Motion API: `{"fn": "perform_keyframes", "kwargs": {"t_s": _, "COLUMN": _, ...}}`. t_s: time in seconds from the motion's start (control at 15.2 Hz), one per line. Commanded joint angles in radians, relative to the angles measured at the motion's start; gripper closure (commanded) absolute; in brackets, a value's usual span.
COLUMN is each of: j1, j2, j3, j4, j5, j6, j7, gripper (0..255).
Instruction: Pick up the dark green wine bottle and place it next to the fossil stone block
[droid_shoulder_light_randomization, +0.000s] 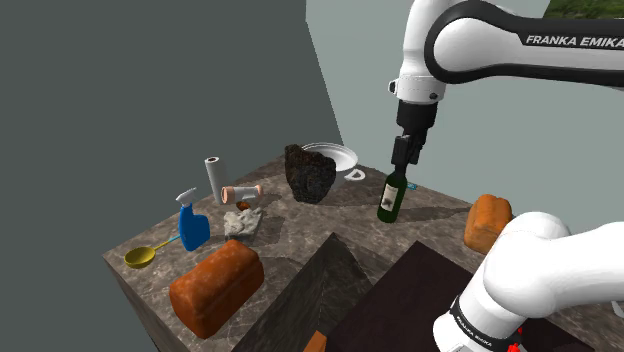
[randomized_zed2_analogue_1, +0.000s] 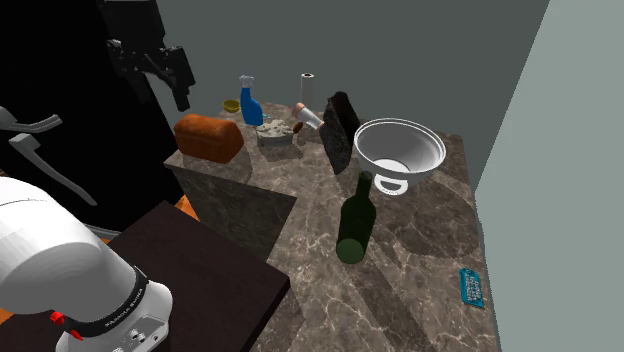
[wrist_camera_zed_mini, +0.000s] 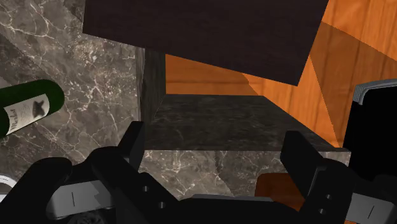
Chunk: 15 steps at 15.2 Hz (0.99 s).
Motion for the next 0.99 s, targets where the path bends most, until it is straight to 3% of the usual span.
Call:
{"fn": "perform_keyframes", "kwargs": {"t_s": 0.0, "j1": 0.0, "j2": 0.0, "j3": 0.0, "j4": 0.0, "j5": 0.0, "j6": 0.0, "j7": 0.0, "gripper": 0}}
{"fn": "perform_keyframes", "kwargs": {"t_s": 0.92, "j1": -0.089, "j2": 0.284, "j3": -0.277, "j4": 0.045, "j5": -0.2, "j6": 0.251, "j7": -0.334, "gripper": 0}}
